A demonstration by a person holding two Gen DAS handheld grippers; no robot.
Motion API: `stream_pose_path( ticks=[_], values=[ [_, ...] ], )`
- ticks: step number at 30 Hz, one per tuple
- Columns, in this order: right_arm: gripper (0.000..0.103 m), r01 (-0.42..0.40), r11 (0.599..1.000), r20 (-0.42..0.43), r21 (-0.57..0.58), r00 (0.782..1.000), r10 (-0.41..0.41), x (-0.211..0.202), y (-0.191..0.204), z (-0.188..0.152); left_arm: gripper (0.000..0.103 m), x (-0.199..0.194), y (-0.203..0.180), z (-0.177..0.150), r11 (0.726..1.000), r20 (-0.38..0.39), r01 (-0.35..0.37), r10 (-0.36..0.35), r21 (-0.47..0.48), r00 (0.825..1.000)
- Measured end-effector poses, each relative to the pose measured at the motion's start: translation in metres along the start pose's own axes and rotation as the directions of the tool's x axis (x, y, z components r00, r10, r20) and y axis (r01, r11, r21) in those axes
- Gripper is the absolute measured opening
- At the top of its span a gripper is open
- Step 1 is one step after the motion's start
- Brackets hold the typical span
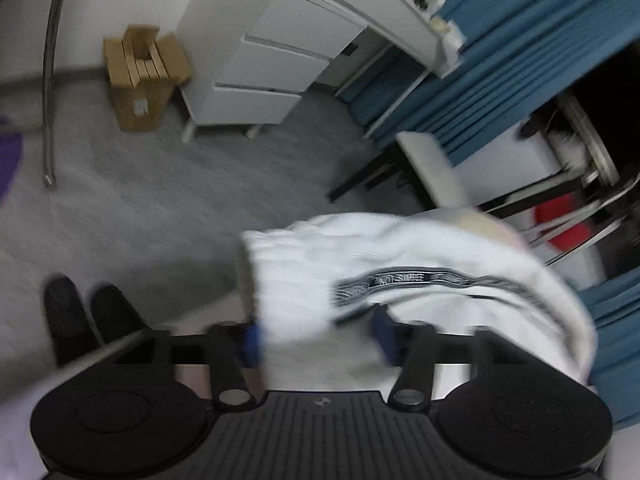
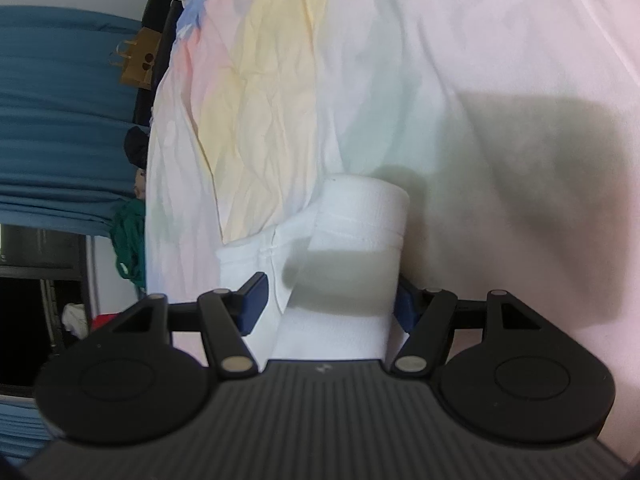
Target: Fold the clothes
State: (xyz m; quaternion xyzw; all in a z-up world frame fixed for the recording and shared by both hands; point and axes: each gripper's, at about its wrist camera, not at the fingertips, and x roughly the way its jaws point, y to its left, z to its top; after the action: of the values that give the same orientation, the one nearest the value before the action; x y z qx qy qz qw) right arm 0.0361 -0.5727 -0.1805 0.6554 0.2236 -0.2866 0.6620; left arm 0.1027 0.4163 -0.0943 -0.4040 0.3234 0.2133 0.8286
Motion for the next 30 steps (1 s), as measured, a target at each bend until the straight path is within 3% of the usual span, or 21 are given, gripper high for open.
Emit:
stream_pose_path(
  ticks=[1, 2, 5, 11, 15, 16, 17, 18, 23, 26, 27, 28, 30],
  values=[
    [0.067, 0.008, 1.000, 0.011, -0.003, 1.000, -0.008, 0.001, 0.001, 0.000, 0.020, 0.003, -0.008, 0.006, 0.999, 0.010, -0.008, 0.007, 0.042, 1.000],
    [0.067, 0.016, 1.000, 0.023, -0.006, 1.000, -0.016, 0.002, 0.003, -0.001, 0.012, 0.003, -0.017, 0.012, 0.996, 0.033, -0.015, 0.012, 0.082, 0.999],
    [0.067, 0.041, 0.999, 0.057, -0.014, 0.998, -0.040, 0.005, 0.007, -0.002, 0.010, -0.006, -0.051, 0.042, 0.984, 0.105, -0.058, 0.040, 0.171, 0.994],
    [0.067, 0.070, 0.997, 0.109, -0.021, 0.992, -0.067, 0.011, 0.010, -0.002, 0.010, -0.020, -0.122, 0.130, 0.974, 0.181, -0.116, 0.081, 0.197, 0.980],
    [0.066, 0.073, 0.997, 0.128, -0.016, 0.989, -0.071, 0.013, 0.008, 0.000, 0.011, 0.016, -0.155, 0.132, 0.936, 0.139, -0.184, 0.148, 0.301, 0.979],
    [0.066, 0.074, 0.997, 0.128, -0.018, 0.989, -0.071, 0.013, 0.008, 0.000, 0.014, 0.025, -0.159, 0.127, 0.926, 0.126, -0.196, 0.164, 0.322, 0.978],
    [0.066, 0.075, 0.997, 0.128, -0.020, 0.989, -0.072, 0.013, 0.008, 0.000, 0.033, 0.034, -0.159, 0.119, 0.918, 0.112, -0.207, 0.179, 0.337, 0.977],
    [0.066, 0.076, 0.997, 0.129, -0.022, 0.989, -0.072, 0.013, 0.008, -0.001, 0.041, 0.041, -0.158, 0.111, 0.913, 0.102, -0.217, 0.193, 0.347, 0.976],
    [0.065, 0.058, 0.998, 0.116, -0.022, 0.992, -0.055, 0.011, 0.004, -0.001, 0.055, 0.032, -0.140, 0.077, 0.919, 0.071, -0.208, 0.195, 0.335, 0.978],
    [0.065, 0.041, 0.999, 0.103, -0.013, 0.994, -0.039, 0.009, 0.001, 0.002, 0.057, -0.008, -0.129, 0.063, 0.926, 0.076, -0.169, 0.152, 0.338, 0.985],
    [0.065, 0.036, 0.999, 0.099, -0.009, 0.994, -0.035, 0.008, 0.001, 0.002, 0.063, -0.023, -0.129, 0.060, 0.932, 0.072, -0.155, 0.139, 0.328, 0.988],
    [0.066, 0.030, 1.000, 0.093, -0.002, 0.995, -0.029, 0.007, 0.000, 0.002, 0.078, -0.038, -0.128, 0.056, 0.938, 0.069, -0.140, 0.125, 0.318, 0.990],
    [0.067, 0.019, 1.000, 0.081, 0.004, 0.997, -0.019, 0.002, -0.003, 0.001, 0.084, -0.071, -0.131, 0.043, 0.943, 0.067, -0.126, 0.111, 0.307, 0.992]
  ],
)
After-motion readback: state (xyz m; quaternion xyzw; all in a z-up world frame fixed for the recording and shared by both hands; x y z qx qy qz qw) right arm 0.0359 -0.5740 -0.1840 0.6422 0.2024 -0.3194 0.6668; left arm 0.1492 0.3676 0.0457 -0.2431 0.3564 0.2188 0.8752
